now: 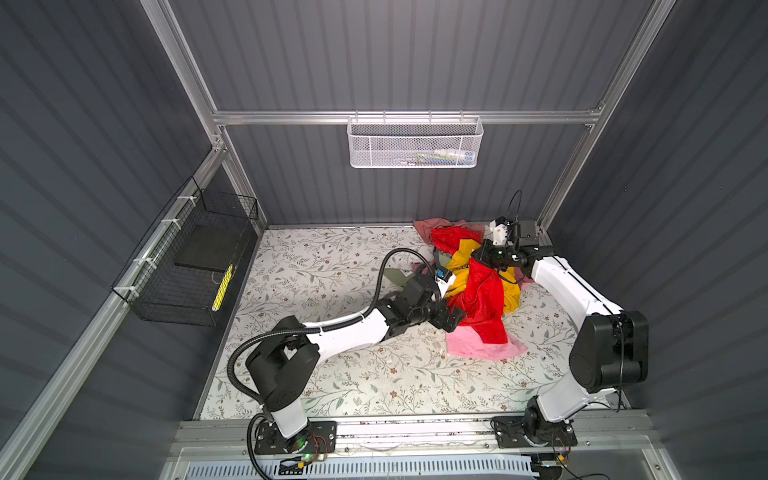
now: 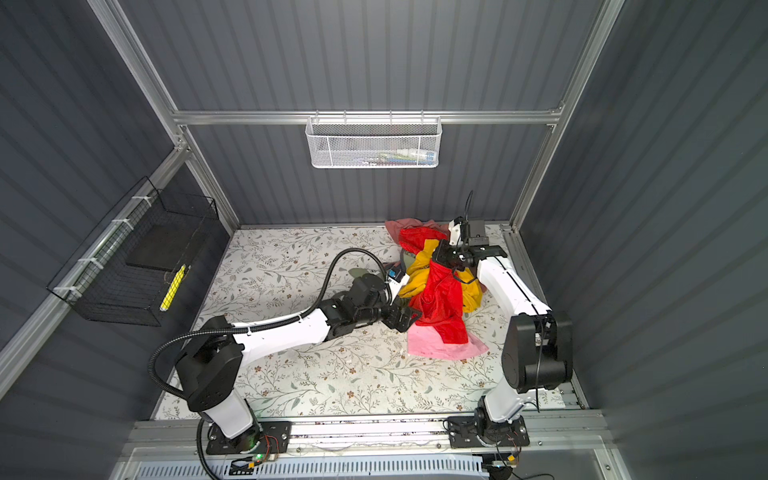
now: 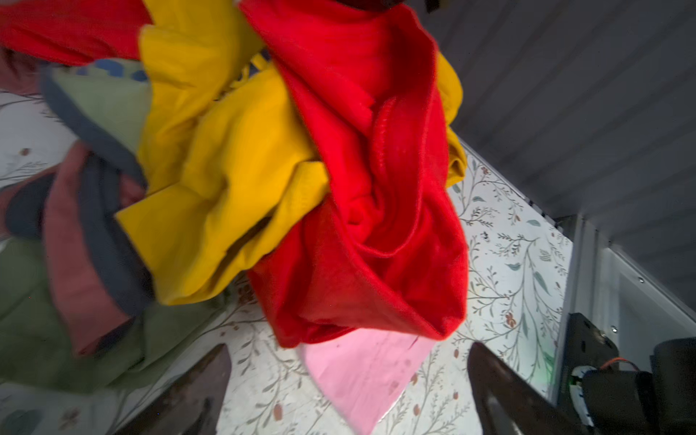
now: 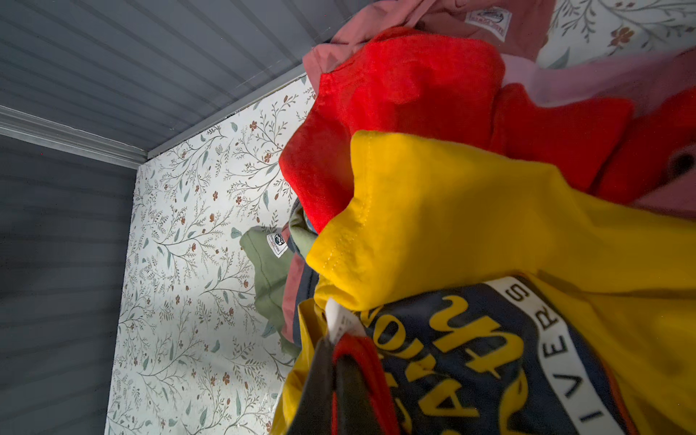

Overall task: Pick out a specific cloth from the pile
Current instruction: 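Reach the left gripper to the red shirt and grasp it beside the right gripper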

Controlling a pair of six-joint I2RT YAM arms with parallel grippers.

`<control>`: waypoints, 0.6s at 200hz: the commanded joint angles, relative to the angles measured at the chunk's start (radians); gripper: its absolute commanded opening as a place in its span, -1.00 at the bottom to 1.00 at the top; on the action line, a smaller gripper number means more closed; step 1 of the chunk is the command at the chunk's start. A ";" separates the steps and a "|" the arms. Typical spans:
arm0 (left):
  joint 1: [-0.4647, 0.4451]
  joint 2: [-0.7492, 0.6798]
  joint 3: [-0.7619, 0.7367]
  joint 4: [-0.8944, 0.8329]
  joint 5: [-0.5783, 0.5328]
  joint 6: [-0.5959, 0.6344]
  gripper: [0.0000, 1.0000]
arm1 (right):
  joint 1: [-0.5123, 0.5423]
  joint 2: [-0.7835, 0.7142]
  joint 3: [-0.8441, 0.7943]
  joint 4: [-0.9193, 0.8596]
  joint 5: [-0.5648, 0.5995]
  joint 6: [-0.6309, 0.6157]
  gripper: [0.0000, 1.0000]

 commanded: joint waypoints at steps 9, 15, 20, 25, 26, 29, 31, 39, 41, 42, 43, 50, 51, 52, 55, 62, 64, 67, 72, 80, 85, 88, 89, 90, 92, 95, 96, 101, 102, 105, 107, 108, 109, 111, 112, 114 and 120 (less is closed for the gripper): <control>-0.009 0.101 0.082 -0.030 0.081 -0.051 0.95 | -0.021 -0.021 -0.009 0.053 -0.036 0.014 -1.00; -0.013 0.119 0.104 -0.037 0.078 -0.051 0.95 | -0.027 -0.026 -0.016 0.059 -0.040 0.015 -1.00; -0.015 0.133 0.121 -0.043 0.080 -0.049 0.95 | -0.032 -0.029 -0.021 0.062 -0.041 0.018 -1.00; -0.015 0.148 0.140 -0.052 0.080 -0.050 0.94 | -0.036 -0.032 -0.025 0.064 -0.042 0.019 -1.00; -0.015 0.151 0.145 -0.054 0.079 -0.050 0.94 | -0.036 -0.032 -0.026 0.064 -0.043 0.019 -1.00; -0.015 0.160 0.156 -0.061 0.077 -0.049 0.94 | -0.039 -0.034 -0.028 0.065 -0.044 0.019 -1.00; -0.016 0.165 0.164 -0.064 0.075 -0.049 0.94 | -0.040 -0.035 -0.030 0.066 -0.044 0.019 -1.00; -0.018 0.184 0.192 -0.069 0.063 -0.053 0.94 | -0.047 -0.039 -0.036 0.069 -0.049 0.019 -1.00; -0.017 0.188 0.198 -0.070 0.060 -0.054 0.94 | -0.049 -0.040 -0.039 0.069 -0.050 0.019 -1.00; -0.017 0.192 0.202 -0.070 0.059 -0.054 0.94 | -0.050 -0.040 -0.039 0.069 -0.051 0.019 -1.00; -0.017 0.195 0.204 -0.070 0.058 -0.055 0.94 | -0.051 -0.041 -0.040 0.070 -0.052 0.019 -1.00; -0.017 0.212 0.224 -0.066 0.048 -0.056 0.93 | -0.055 -0.047 -0.048 0.075 -0.059 0.020 -1.00; -0.016 0.213 0.225 -0.067 0.047 -0.056 0.93 | -0.056 -0.047 -0.050 0.075 -0.060 0.020 -1.00; -0.016 0.216 0.226 -0.067 0.047 -0.056 0.93 | -0.056 -0.049 -0.051 0.077 -0.061 0.021 -1.00; -0.016 0.226 0.245 -0.068 0.044 -0.057 0.92 | -0.058 -0.050 -0.055 0.079 -0.064 0.021 -1.00; -0.017 0.248 0.289 -0.072 0.031 -0.062 0.90 | -0.062 -0.056 -0.066 0.084 -0.072 0.025 -1.00; -0.016 0.254 0.298 -0.075 0.026 -0.063 0.88 | -0.063 -0.059 -0.068 0.085 -0.073 0.026 -1.00; -0.016 0.264 0.313 -0.083 0.022 -0.065 0.84 | -0.063 -0.062 -0.073 0.088 -0.077 0.027 -1.00; -0.016 0.279 0.339 -0.097 0.020 -0.066 0.76 | -0.065 -0.068 -0.085 0.094 -0.081 0.031 -1.00; -0.016 0.299 0.377 -0.119 0.021 -0.061 0.57 | -0.066 -0.082 -0.103 0.107 -0.088 0.037 -0.99; -0.016 0.306 0.394 -0.129 0.028 -0.059 0.37 | -0.068 -0.092 -0.117 0.117 -0.089 0.039 -0.90; -0.016 0.307 0.403 -0.134 0.028 -0.058 0.27 | -0.069 -0.096 -0.126 0.122 -0.089 0.043 -0.83; -0.016 0.306 0.406 -0.136 0.028 -0.058 0.24 | -0.070 -0.099 -0.129 0.123 -0.090 0.043 -0.81; -0.016 0.307 0.408 -0.138 0.029 -0.057 0.20 | -0.069 -0.100 -0.131 0.124 -0.089 0.044 -0.78; -0.016 0.307 0.411 -0.140 0.028 -0.056 0.08 | -0.070 -0.104 -0.137 0.128 -0.089 0.045 -0.73; -0.016 0.303 0.414 -0.144 0.028 -0.053 -0.04 | -0.072 -0.110 -0.146 0.132 -0.087 0.047 -0.65; -0.016 0.302 0.415 -0.146 0.028 -0.052 -0.08 | -0.074 -0.112 -0.149 0.133 -0.087 0.048 -0.62; -0.017 0.292 0.416 -0.151 0.023 -0.050 -0.22 | -0.081 -0.123 -0.168 0.142 -0.088 0.052 -0.48; -0.017 0.289 0.416 -0.152 0.023 -0.050 -0.25 | -0.083 -0.125 -0.171 0.145 -0.089 0.054 -0.46; -0.016 0.282 0.414 -0.153 0.019 -0.049 -0.31 | -0.087 -0.132 -0.182 0.150 -0.090 0.057 -0.37; -0.016 0.276 0.412 -0.155 0.016 -0.047 -0.36 | -0.089 -0.137 -0.190 0.156 -0.092 0.060 -0.32; -0.016 0.274 0.411 -0.157 0.015 -0.046 -0.38 | -0.092 -0.139 -0.192 0.160 -0.093 0.062 -0.29; -0.016 0.270 0.410 -0.157 0.015 -0.045 -0.40 | -0.094 -0.142 -0.197 0.162 -0.094 0.063 -0.26; -0.016 0.263 0.408 -0.160 0.010 -0.045 -0.43 | -0.098 -0.146 -0.207 0.169 -0.095 0.067 -0.20; -0.016 0.261 0.406 -0.161 0.007 -0.043 -0.45 | -0.099 -0.148 -0.213 0.171 -0.097 0.069 -0.17; -0.016 0.255 0.403 -0.164 0.002 -0.041 -0.48 | -0.104 -0.153 -0.222 0.180 -0.100 0.073 -0.11; -0.016 0.234 0.397 -0.175 -0.014 -0.039 -0.58 | -0.117 -0.168 -0.250 0.205 -0.111 0.083 0.00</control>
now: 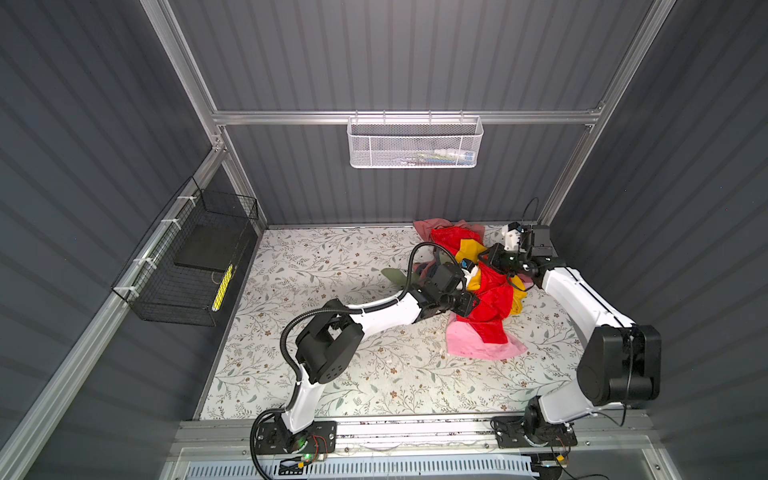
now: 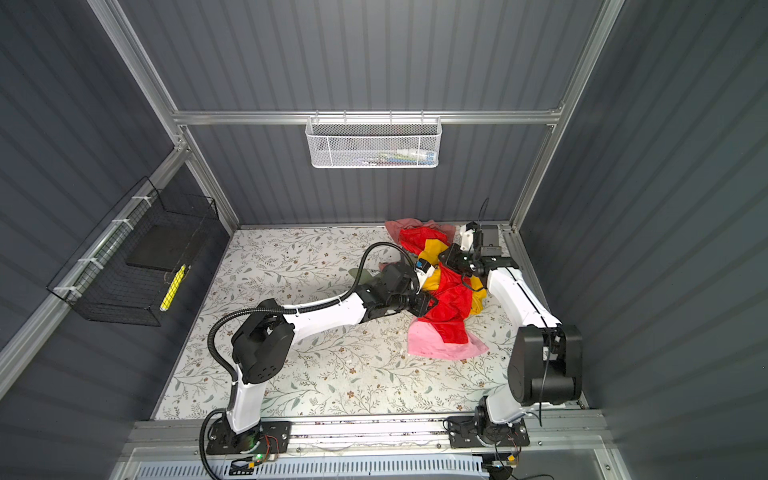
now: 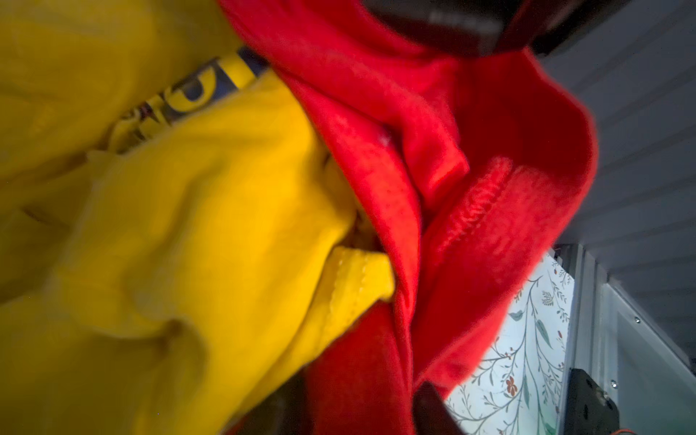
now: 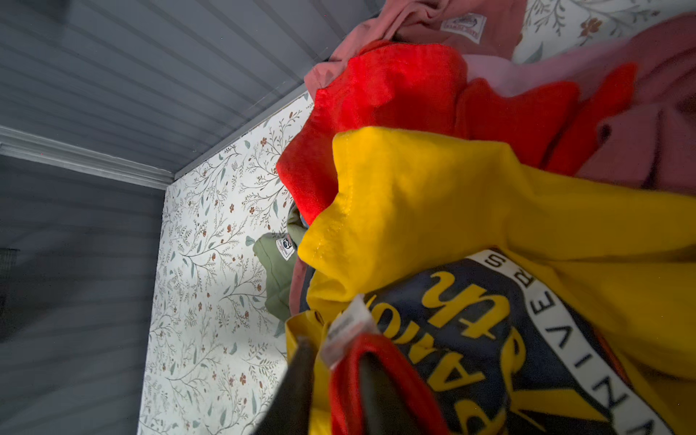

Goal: Pick out a specific cloth from the pile

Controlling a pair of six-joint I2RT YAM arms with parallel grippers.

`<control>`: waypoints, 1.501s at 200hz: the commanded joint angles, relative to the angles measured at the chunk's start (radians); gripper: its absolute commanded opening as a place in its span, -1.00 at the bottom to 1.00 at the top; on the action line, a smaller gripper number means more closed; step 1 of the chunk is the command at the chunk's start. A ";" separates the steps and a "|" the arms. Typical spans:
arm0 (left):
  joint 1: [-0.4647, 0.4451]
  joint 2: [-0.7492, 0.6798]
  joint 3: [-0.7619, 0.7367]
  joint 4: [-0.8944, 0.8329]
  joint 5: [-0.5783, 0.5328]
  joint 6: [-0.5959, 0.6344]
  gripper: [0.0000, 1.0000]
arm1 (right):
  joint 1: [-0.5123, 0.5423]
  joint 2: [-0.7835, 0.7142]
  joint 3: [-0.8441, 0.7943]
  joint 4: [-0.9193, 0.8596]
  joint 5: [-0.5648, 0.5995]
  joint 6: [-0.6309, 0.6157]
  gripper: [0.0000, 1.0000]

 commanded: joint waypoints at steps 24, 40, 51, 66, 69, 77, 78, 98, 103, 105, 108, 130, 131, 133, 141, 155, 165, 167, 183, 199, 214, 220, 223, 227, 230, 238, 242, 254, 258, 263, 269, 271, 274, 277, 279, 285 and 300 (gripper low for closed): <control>-0.004 -0.137 0.009 -0.094 -0.087 0.034 -1.00 | -0.095 -0.112 -0.192 0.193 -0.095 0.089 0.27; -0.004 -0.156 0.040 -0.131 -0.109 0.034 -1.00 | -0.116 -0.155 -0.244 0.236 -0.128 0.091 0.41; -0.004 -0.161 0.079 -0.161 -0.115 0.027 -1.00 | -0.122 -0.185 -0.267 0.242 -0.134 0.079 0.61; -0.004 -0.162 0.140 -0.199 -0.108 0.025 -1.00 | -0.127 -0.229 -0.292 0.233 -0.127 0.055 0.83; -0.004 -0.161 0.154 -0.209 -0.104 0.026 -1.00 | -0.127 -0.240 -0.296 0.229 -0.124 0.049 0.88; -0.004 -0.157 0.191 -0.238 -0.097 0.028 -1.00 | -0.132 -0.267 -0.312 0.226 -0.106 0.041 0.98; -0.004 -0.156 0.196 -0.242 -0.097 0.027 -1.00 | -0.133 -0.271 -0.314 0.226 -0.105 0.041 0.98; -0.004 -0.139 0.291 -0.312 -0.078 0.059 -1.00 | -0.157 -0.331 -0.356 0.226 -0.066 0.031 0.98; -0.004 -0.134 0.314 -0.325 -0.080 0.068 -1.00 | -0.163 -0.345 -0.364 0.228 -0.063 0.035 0.98; -0.004 -0.132 0.323 -0.331 -0.080 0.072 -1.00 | -0.169 -0.350 -0.369 0.228 -0.063 0.034 0.98; -0.004 -0.128 0.337 -0.337 -0.081 0.077 -1.00 | -0.173 -0.356 -0.375 0.233 -0.063 0.037 0.98; -0.004 -0.092 0.435 -0.368 -0.084 0.118 -1.00 | -0.207 -0.392 -0.397 0.229 -0.075 0.036 0.98; -0.004 -0.089 0.441 -0.369 -0.083 0.120 -1.00 | -0.209 -0.393 -0.398 0.228 -0.076 0.035 0.98; -0.004 -0.086 0.451 -0.371 -0.082 0.123 -1.00 | -0.211 -0.394 -0.399 0.227 -0.078 0.035 0.98; -0.004 -0.066 0.496 -0.383 -0.069 0.136 -1.00 | -0.222 -0.394 -0.402 0.225 -0.089 0.032 0.98; -0.004 -0.025 0.587 -0.419 -0.044 0.153 -1.00 | -0.238 -0.395 -0.407 0.221 -0.107 0.030 0.98; -0.004 0.003 0.650 -0.442 -0.024 0.167 -1.00 | -0.248 -0.394 -0.409 0.208 -0.115 0.028 0.98; -0.004 0.008 0.660 -0.447 -0.020 0.168 -1.00 | -0.249 -0.394 -0.410 0.204 -0.115 0.027 0.98; -0.004 0.034 0.720 -0.473 -0.024 0.195 -1.00 | -0.261 -0.392 -0.411 0.168 -0.112 0.020 0.98; -0.004 0.044 0.734 -0.479 -0.054 0.229 -1.00 | -0.263 -0.384 -0.415 0.136 -0.111 0.015 0.98; -0.003 0.046 0.727 -0.472 -0.076 0.263 -1.00 | -0.263 -0.386 -0.426 0.116 -0.106 0.014 0.98; -0.002 0.047 0.720 -0.471 -0.092 0.283 -1.00 | -0.263 -0.389 -0.432 0.107 -0.094 0.015 0.98; -0.002 0.048 0.716 -0.472 -0.102 0.295 -1.00 | -0.263 -0.389 -0.435 0.102 -0.085 0.016 0.98; -0.002 0.048 0.711 -0.472 -0.118 0.309 -1.00 | -0.263 -0.394 -0.437 0.093 -0.071 0.017 0.98; -0.002 0.049 0.705 -0.473 -0.134 0.317 -1.00 | -0.264 -0.394 -0.439 0.088 -0.061 0.016 0.98; 0.003 0.049 0.688 -0.479 -0.174 0.337 -1.00 | -0.264 -0.394 -0.440 0.069 -0.040 0.009 0.98; 0.007 0.047 0.679 -0.481 -0.185 0.338 -1.00 | -0.264 -0.394 -0.440 0.058 -0.027 0.006 0.98; 0.030 0.033 0.640 -0.475 -0.190 0.331 -1.00 | -0.266 -0.427 -0.437 0.022 0.008 -0.009 0.98; 0.037 0.023 0.621 -0.470 -0.190 0.325 -1.00 | -0.266 -0.431 -0.435 0.009 0.021 -0.014 0.98; 0.048 0.011 0.599 -0.461 -0.193 0.317 -1.00 | -0.268 -0.436 -0.433 -0.006 0.034 -0.017 0.98; 0.058 -0.002 0.570 -0.452 -0.198 0.312 -1.00 | -0.269 -0.441 -0.433 -0.021 0.051 -0.022 0.98; 0.061 -0.005 0.563 -0.449 -0.201 0.312 -1.00 | -0.270 -0.441 -0.433 -0.024 0.055 -0.022 0.98; 0.065 -0.009 0.553 -0.451 -0.208 0.313 -1.00 | -0.270 -0.444 -0.433 -0.029 0.060 -0.023 0.98; 0.069 -0.012 0.545 -0.454 -0.217 0.314 -1.00 | -0.272 -0.445 -0.433 -0.032 0.064 -0.025 0.98; 0.070 -0.014 0.541 -0.457 -0.224 0.316 -1.00 | -0.272 -0.446 -0.433 -0.034 0.066 -0.026 0.98; 0.071 -0.015 0.536 -0.472 -0.244 0.326 -1.00 | -0.273 -0.448 -0.433 -0.040 0.071 -0.025 0.98; 0.074 -0.006 0.540 -0.516 -0.288 0.343 -1.00 | -0.275 -0.455 -0.430 -0.046 0.075 -0.023 0.98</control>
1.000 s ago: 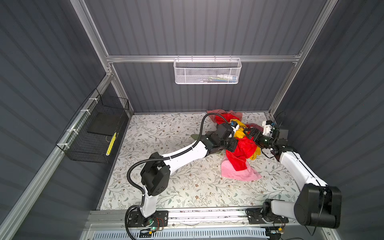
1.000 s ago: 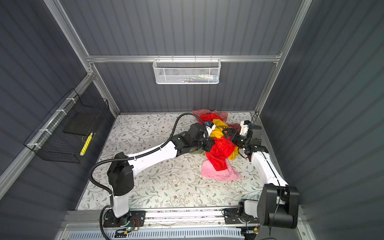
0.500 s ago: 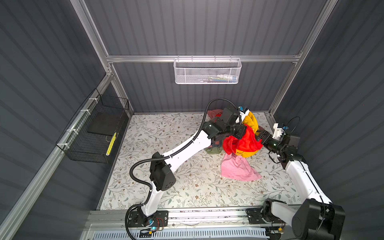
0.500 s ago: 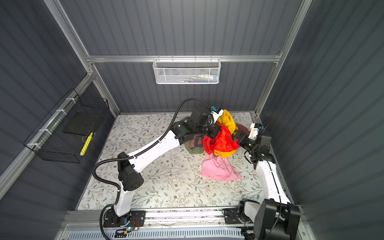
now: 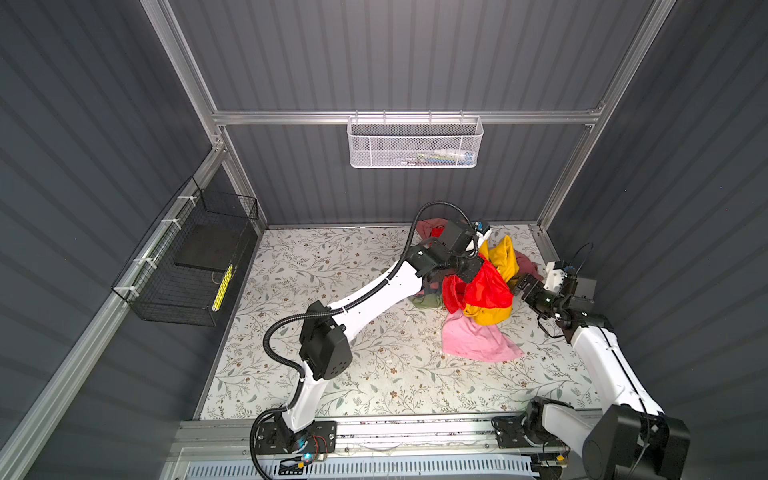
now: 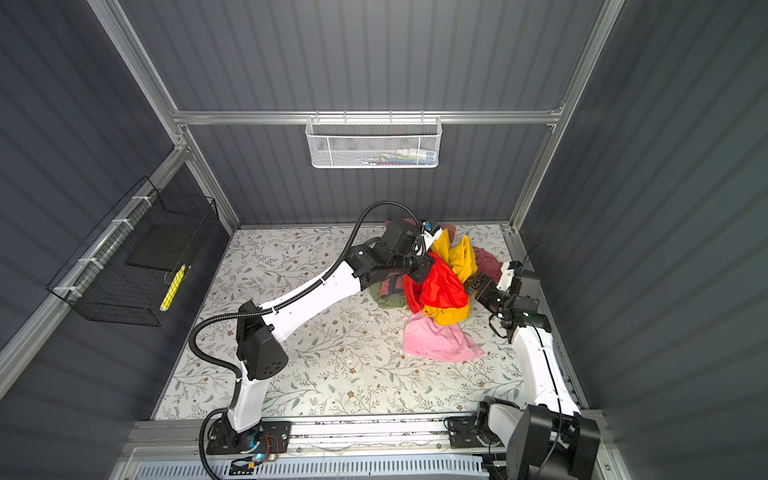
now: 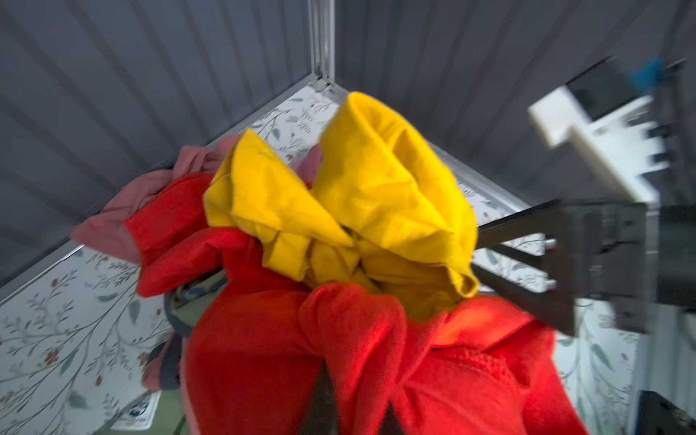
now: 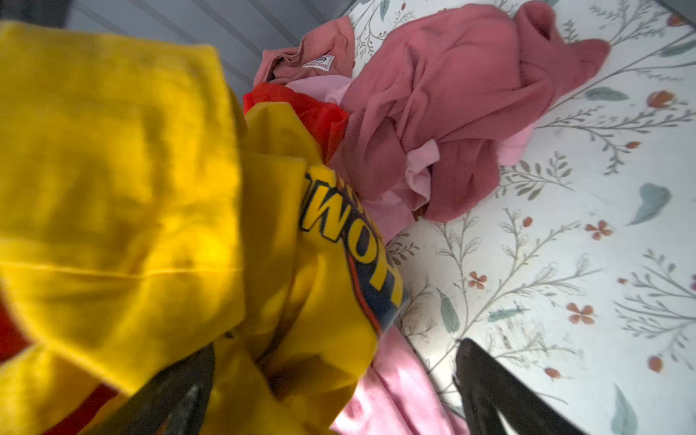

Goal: Pick out a specific cloth from the pile

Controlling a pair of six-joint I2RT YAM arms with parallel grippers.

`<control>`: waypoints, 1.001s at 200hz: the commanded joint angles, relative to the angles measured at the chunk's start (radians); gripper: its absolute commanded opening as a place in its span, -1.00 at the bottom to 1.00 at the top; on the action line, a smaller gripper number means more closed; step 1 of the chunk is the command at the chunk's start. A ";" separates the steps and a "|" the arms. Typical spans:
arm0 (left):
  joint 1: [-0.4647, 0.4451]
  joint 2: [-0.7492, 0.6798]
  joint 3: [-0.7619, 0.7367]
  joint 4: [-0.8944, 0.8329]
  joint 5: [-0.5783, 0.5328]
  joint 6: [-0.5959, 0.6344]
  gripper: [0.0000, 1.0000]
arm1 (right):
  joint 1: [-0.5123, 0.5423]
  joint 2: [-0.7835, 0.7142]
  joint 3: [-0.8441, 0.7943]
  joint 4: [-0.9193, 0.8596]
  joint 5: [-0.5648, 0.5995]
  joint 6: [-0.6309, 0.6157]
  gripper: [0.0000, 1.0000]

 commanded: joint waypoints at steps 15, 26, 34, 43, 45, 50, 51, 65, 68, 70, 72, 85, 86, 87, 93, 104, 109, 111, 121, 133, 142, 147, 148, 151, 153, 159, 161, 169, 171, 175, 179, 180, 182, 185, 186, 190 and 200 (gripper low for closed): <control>0.023 -0.033 -0.005 -0.031 -0.109 0.064 -1.00 | -0.007 -0.025 0.003 -0.066 0.058 -0.026 0.98; 0.023 -0.026 -0.007 -0.038 -0.103 0.073 -1.00 | -0.006 -0.039 0.001 -0.061 0.059 -0.033 0.98; 0.022 -0.025 -0.016 -0.030 -0.082 0.077 -1.00 | -0.006 -0.047 -0.001 -0.057 0.059 -0.038 0.98; 0.024 -0.034 -0.037 0.002 -0.058 0.071 -1.00 | -0.006 -0.051 0.000 -0.059 0.057 -0.043 0.98; 0.023 -0.037 -0.043 0.011 -0.049 0.069 -1.00 | -0.007 -0.051 0.000 -0.060 0.056 -0.044 0.98; 0.023 -0.045 -0.060 0.033 -0.028 0.068 -1.00 | -0.007 -0.051 0.000 -0.062 0.052 -0.048 0.98; 0.023 -0.046 -0.063 0.038 -0.026 0.068 -1.00 | -0.007 -0.052 0.000 -0.063 0.052 -0.048 0.98; 0.023 -0.069 -0.100 0.094 -0.006 0.059 -1.00 | -0.006 -0.046 -0.003 -0.067 0.045 -0.048 0.98; 0.023 -0.074 -0.103 0.102 -0.002 0.056 -1.00 | -0.007 -0.044 -0.004 -0.067 0.042 -0.050 0.98; 0.023 -0.075 -0.104 0.106 -0.001 0.055 -1.00 | -0.007 -0.043 -0.006 -0.067 0.039 -0.050 0.98; 0.023 -0.078 -0.104 0.109 -0.001 0.055 -1.00 | -0.006 -0.041 -0.007 -0.066 0.037 -0.049 0.98; 0.023 -0.094 -0.097 0.123 0.001 0.054 -1.00 | -0.006 -0.029 -0.014 -0.059 0.021 -0.047 0.98; 0.023 -0.095 -0.095 0.124 0.001 0.054 -1.00 | -0.006 -0.028 -0.015 -0.058 0.020 -0.046 0.98; 0.023 -0.096 -0.095 0.125 0.000 0.054 -1.00 | -0.006 -0.028 -0.016 -0.057 0.018 -0.046 0.98; 0.023 -0.105 -0.086 0.128 -0.001 0.055 -1.00 | -0.006 -0.019 -0.020 -0.052 0.010 -0.044 0.98; 0.023 -0.127 -0.075 0.143 -0.010 0.058 -1.00 | -0.005 -0.006 -0.027 -0.039 -0.006 -0.037 0.98; 0.023 -0.137 -0.073 0.152 -0.015 0.059 -1.00 | -0.005 0.000 -0.030 -0.030 -0.013 -0.035 0.98; 0.023 -0.141 -0.072 0.157 -0.017 0.060 -1.00 | -0.005 0.002 -0.030 -0.027 -0.016 -0.033 0.98; 0.023 -0.163 -0.074 0.177 -0.020 0.060 -1.00 | -0.005 0.014 -0.040 -0.004 -0.033 -0.021 0.98; 0.023 -0.185 -0.074 0.195 -0.010 0.055 -1.00 | -0.003 0.030 -0.047 0.024 -0.053 -0.009 0.98; 0.023 -0.196 -0.069 0.200 0.002 0.047 -1.00 | 0.002 0.045 -0.049 0.034 -0.067 -0.004 0.98; 0.023 -0.201 -0.065 0.203 0.009 0.044 -1.00 | 0.005 0.064 -0.049 0.041 -0.074 -0.002 0.97; 0.023 -0.202 -0.065 0.204 0.010 0.043 -1.00 | 0.006 0.065 -0.050 0.042 -0.075 -0.001 0.97; 0.023 -0.205 -0.064 0.205 0.014 0.041 -1.00 | 0.009 0.070 -0.050 0.045 -0.078 0.000 0.96; 0.021 -0.207 -0.063 0.206 0.017 0.039 -1.00 | 0.010 0.071 -0.051 0.048 -0.079 0.000 0.96; 0.021 -0.214 -0.064 0.210 0.022 0.035 -1.00 | 0.016 0.076 -0.052 0.056 -0.083 0.002 0.95; 0.021 -0.217 -0.063 0.212 0.024 0.033 -1.00 | 0.018 0.076 -0.054 0.060 -0.085 0.003 0.96; 0.021 -0.224 -0.065 0.217 0.030 0.028 -1.00 | 0.024 0.082 -0.059 0.070 -0.085 0.002 0.95; 0.021 -0.227 -0.066 0.220 0.031 0.026 -1.00 | 0.025 0.083 -0.060 0.073 -0.085 0.003 0.95; 0.021 -0.231 -0.069 0.223 0.035 0.026 -1.00 | 0.028 0.083 -0.065 0.079 -0.083 0.003 0.95; 0.022 -0.237 -0.070 0.228 0.038 0.025 -1.00 | 0.031 0.085 -0.069 0.087 -0.082 0.005 0.95; 0.021 -0.237 -0.071 0.229 0.039 0.025 -1.00 | 0.031 0.086 -0.070 0.088 -0.081 0.005 0.95; 0.021 -0.239 -0.071 0.232 0.039 0.024 -1.00 | 0.032 0.086 -0.072 0.090 -0.080 0.006 0.95; 0.021 -0.242 -0.072 0.234 0.039 0.023 -1.00 | 0.032 0.087 -0.074 0.097 -0.078 0.007 0.95; 0.022 -0.244 -0.072 0.235 0.039 0.023 -1.00 | 0.033 0.088 -0.076 0.098 -0.077 0.007 0.95; 0.021 -0.248 -0.074 0.238 0.039 0.023 -1.00 | 0.033 0.092 -0.081 0.107 -0.075 0.011 0.95; 0.022 -0.257 -0.074 0.246 0.037 0.024 -1.00 | 0.035 0.104 -0.087 0.118 -0.071 0.019 0.95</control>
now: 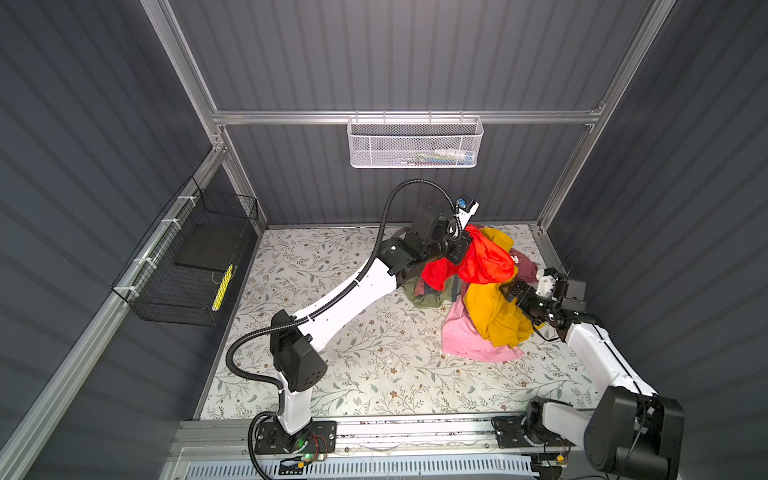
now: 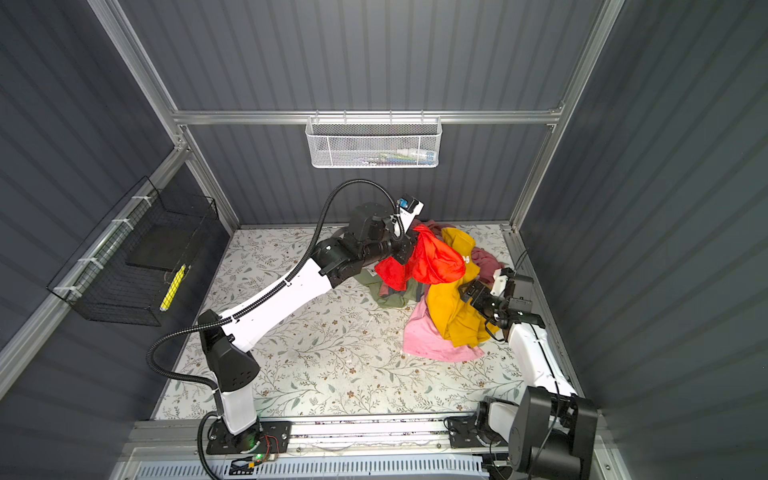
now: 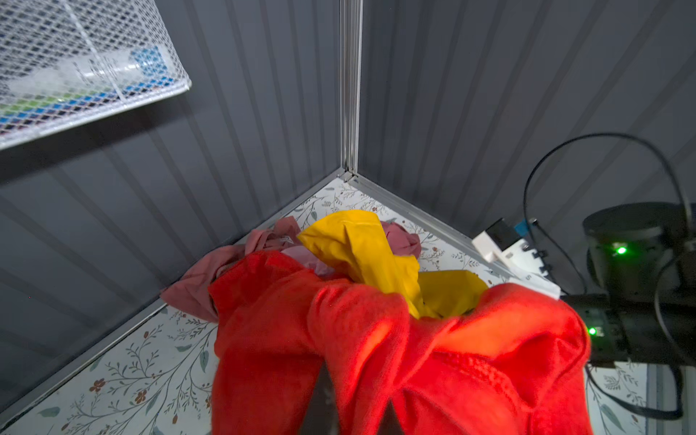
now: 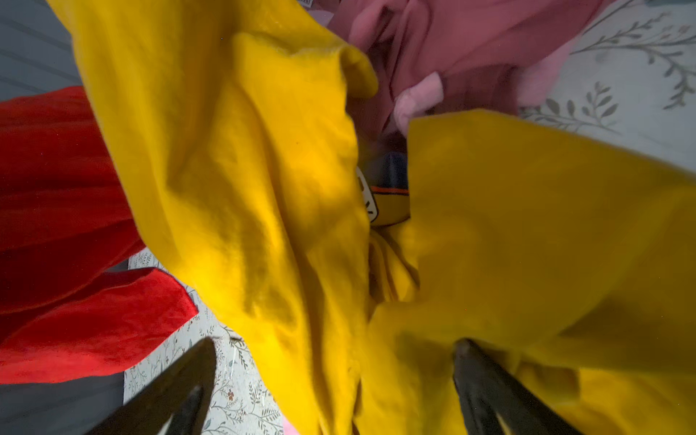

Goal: Pick out a specific cloth from the pile

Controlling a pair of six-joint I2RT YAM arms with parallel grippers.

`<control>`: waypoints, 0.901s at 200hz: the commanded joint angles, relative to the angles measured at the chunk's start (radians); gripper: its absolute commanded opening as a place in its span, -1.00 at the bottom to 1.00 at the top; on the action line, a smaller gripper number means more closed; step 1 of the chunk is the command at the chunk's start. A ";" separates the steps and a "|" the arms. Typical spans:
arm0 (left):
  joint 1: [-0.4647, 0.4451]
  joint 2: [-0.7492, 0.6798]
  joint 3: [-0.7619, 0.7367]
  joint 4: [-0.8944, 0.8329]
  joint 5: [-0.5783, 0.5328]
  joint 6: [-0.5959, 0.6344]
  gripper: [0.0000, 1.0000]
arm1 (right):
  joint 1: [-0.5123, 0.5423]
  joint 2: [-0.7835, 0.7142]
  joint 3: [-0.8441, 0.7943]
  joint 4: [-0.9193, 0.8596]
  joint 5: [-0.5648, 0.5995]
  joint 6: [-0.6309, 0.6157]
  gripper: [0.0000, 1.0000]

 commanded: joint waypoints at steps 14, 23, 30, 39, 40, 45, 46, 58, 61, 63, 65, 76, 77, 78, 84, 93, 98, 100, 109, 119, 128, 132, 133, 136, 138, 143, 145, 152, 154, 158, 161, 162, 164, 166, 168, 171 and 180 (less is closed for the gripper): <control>-0.004 -0.060 0.027 0.083 0.018 -0.006 -1.00 | 0.010 0.044 -0.028 0.064 -0.018 0.024 0.95; -0.005 -0.066 0.031 0.089 0.011 -0.003 -1.00 | 0.011 0.053 -0.029 0.067 -0.022 0.027 0.95; -0.004 -0.073 0.034 0.097 0.005 0.002 -1.00 | 0.012 0.059 -0.031 0.071 -0.022 0.029 0.95; -0.004 -0.080 0.035 0.109 -0.002 0.009 -1.00 | 0.014 0.064 -0.033 0.076 -0.020 0.029 0.95; -0.004 -0.081 0.034 0.109 -0.003 0.011 -1.00 | 0.013 0.064 -0.034 0.076 -0.019 0.029 0.95; -0.004 -0.083 0.038 0.113 -0.006 0.013 -1.00 | 0.014 0.064 -0.035 0.078 -0.017 0.029 0.95; -0.004 -0.083 0.039 0.115 -0.006 0.013 -1.00 | 0.014 0.065 -0.035 0.078 -0.017 0.029 0.95; -0.004 -0.085 0.056 0.112 -0.012 0.026 -1.00 | 0.014 0.069 -0.035 0.077 -0.009 0.029 0.95; -0.004 -0.084 0.061 0.110 -0.014 0.027 -1.00 | 0.014 0.068 -0.034 0.077 -0.005 0.029 0.95; -0.004 -0.084 0.064 0.110 -0.015 0.028 -1.00 | 0.014 0.068 -0.034 0.077 -0.003 0.030 0.95; -0.003 -0.084 0.067 0.109 -0.016 0.030 -1.00 | 0.014 0.068 -0.034 0.075 -0.001 0.029 0.95; -0.004 -0.086 0.082 0.108 -0.016 0.035 -1.00 | 0.014 0.069 -0.037 0.075 0.011 0.029 0.96; -0.004 -0.087 0.082 0.108 -0.016 0.035 -1.00 | 0.014 0.069 -0.037 0.076 0.012 0.030 0.95; -0.004 -0.087 0.083 0.108 -0.016 0.035 -1.00 | 0.014 0.067 -0.037 0.076 0.013 0.030 0.96; -0.005 -0.090 0.088 0.110 -0.018 0.037 -1.00 | 0.015 0.065 -0.040 0.077 0.015 0.030 0.96; -0.003 -0.097 0.091 0.113 -0.020 0.039 -1.00 | 0.014 0.064 -0.043 0.083 0.015 0.033 0.96; -0.004 -0.101 0.093 0.113 -0.025 0.041 -1.00 | 0.015 0.063 -0.044 0.084 0.015 0.033 0.96; -0.004 -0.104 0.093 0.113 -0.025 0.042 -1.00 | 0.013 0.061 -0.045 0.085 0.015 0.033 0.96; -0.005 -0.115 0.091 0.113 -0.035 0.048 -1.00 | 0.014 0.057 -0.046 0.088 0.016 0.033 0.97; -0.004 -0.128 0.086 0.113 -0.049 0.057 -1.00 | 0.014 0.053 -0.047 0.090 0.017 0.031 0.97; -0.004 -0.144 0.077 0.113 -0.064 0.068 -1.00 | 0.013 0.048 -0.047 0.091 0.020 0.030 0.97; -0.005 -0.151 0.072 0.113 -0.075 0.073 -1.00 | 0.014 0.046 -0.048 0.092 0.022 0.029 0.97; -0.005 -0.153 0.071 0.112 -0.078 0.074 -1.00 | 0.014 0.045 -0.048 0.092 0.023 0.029 0.97; -0.005 -0.158 0.068 0.112 -0.086 0.079 -1.00 | 0.014 0.044 -0.048 0.094 0.024 0.028 0.97; -0.004 -0.163 0.065 0.114 -0.091 0.081 -1.00 | 0.014 0.040 -0.048 0.094 0.025 0.028 0.98; -0.004 -0.172 0.056 0.115 -0.105 0.086 -1.00 | 0.013 0.036 -0.049 0.095 0.025 0.027 0.97; -0.004 -0.177 0.052 0.115 -0.110 0.086 -1.00 | 0.014 0.035 -0.050 0.096 0.026 0.027 0.97; -0.004 -0.191 0.036 0.118 -0.133 0.089 -1.00 | 0.014 0.029 -0.051 0.098 0.028 0.027 0.98; -0.003 -0.196 0.030 0.121 -0.140 0.091 -1.00 | 0.015 0.028 -0.051 0.099 0.028 0.027 0.98; -0.004 -0.204 0.022 0.122 -0.151 0.095 -1.00 | 0.014 0.023 -0.052 0.100 0.029 0.026 0.98; -0.005 -0.211 0.015 0.123 -0.162 0.099 -1.00 | 0.014 0.022 -0.053 0.101 0.029 0.025 0.98; -0.005 -0.213 0.012 0.124 -0.164 0.099 -1.00 | 0.013 0.021 -0.053 0.102 0.028 0.026 0.98; -0.005 -0.217 0.008 0.125 -0.171 0.101 -1.00 | 0.015 0.020 -0.053 0.103 0.029 0.027 0.98; -0.005 -0.221 0.004 0.125 -0.179 0.101 -1.00 | 0.014 0.017 -0.053 0.103 0.029 0.027 0.98; -0.004 -0.224 0.001 0.125 -0.187 0.101 -1.00 | 0.014 0.016 -0.053 0.103 0.029 0.027 0.98; -0.004 -0.230 -0.006 0.127 -0.197 0.102 -1.00 | 0.014 0.015 -0.053 0.104 0.029 0.027 0.98; -0.003 -0.248 -0.027 0.133 -0.224 0.107 -1.00 | 0.014 0.007 -0.053 0.105 0.029 0.027 0.98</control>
